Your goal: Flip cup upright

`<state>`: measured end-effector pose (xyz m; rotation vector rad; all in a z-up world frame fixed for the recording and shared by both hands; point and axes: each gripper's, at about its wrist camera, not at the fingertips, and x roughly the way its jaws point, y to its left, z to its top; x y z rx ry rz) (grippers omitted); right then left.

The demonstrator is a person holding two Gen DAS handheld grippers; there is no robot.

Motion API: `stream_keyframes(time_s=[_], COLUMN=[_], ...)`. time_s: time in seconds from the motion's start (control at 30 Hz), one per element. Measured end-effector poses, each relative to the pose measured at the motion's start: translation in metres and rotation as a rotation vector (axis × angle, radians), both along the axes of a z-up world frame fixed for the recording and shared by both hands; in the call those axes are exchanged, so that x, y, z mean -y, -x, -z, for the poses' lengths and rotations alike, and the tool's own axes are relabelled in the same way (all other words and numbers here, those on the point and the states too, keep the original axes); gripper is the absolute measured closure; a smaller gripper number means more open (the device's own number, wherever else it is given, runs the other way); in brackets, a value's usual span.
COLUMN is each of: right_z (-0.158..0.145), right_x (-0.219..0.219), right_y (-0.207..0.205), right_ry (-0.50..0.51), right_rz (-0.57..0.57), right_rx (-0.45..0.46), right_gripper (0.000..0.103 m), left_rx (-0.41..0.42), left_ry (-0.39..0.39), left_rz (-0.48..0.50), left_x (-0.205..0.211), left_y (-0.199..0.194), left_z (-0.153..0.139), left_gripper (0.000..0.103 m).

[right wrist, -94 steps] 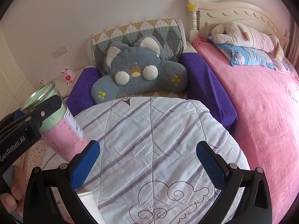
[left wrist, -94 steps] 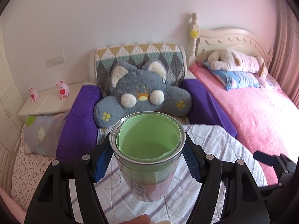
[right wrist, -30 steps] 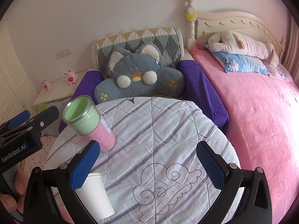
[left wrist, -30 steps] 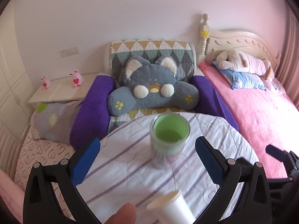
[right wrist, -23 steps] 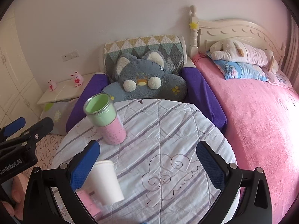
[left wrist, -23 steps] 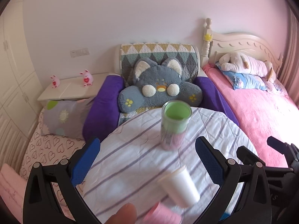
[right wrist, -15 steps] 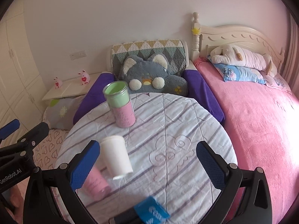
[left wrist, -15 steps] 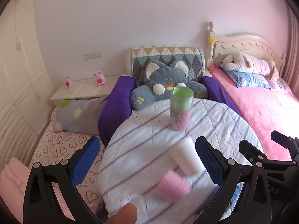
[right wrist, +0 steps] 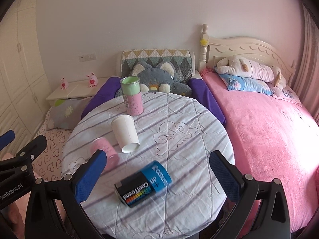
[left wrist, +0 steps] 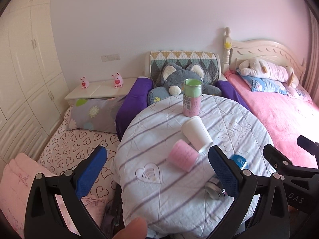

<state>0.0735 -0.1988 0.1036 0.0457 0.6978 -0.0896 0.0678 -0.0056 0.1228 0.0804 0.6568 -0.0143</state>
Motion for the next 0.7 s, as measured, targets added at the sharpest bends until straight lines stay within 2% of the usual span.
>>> stream_keyframes(time_s=[0.3,0.7], right_z=[0.000,0.000], right_x=[0.002,0.002], right_y=[0.021,0.024], right_ry=[-0.001,-0.007], right_rz=[0.014,0.016], right_rx=[0.014,0.011], right_gripper=[0.000,0.000], left_rx=[0.010,-0.006], left_ry=[0.001,0.010], left_rz=[0.020,0.026], left_x=[0.008,0.012], left_y=[0.017,0.018], left_z=[-0.002,-0.003], left_gripper=[0.000,0.000])
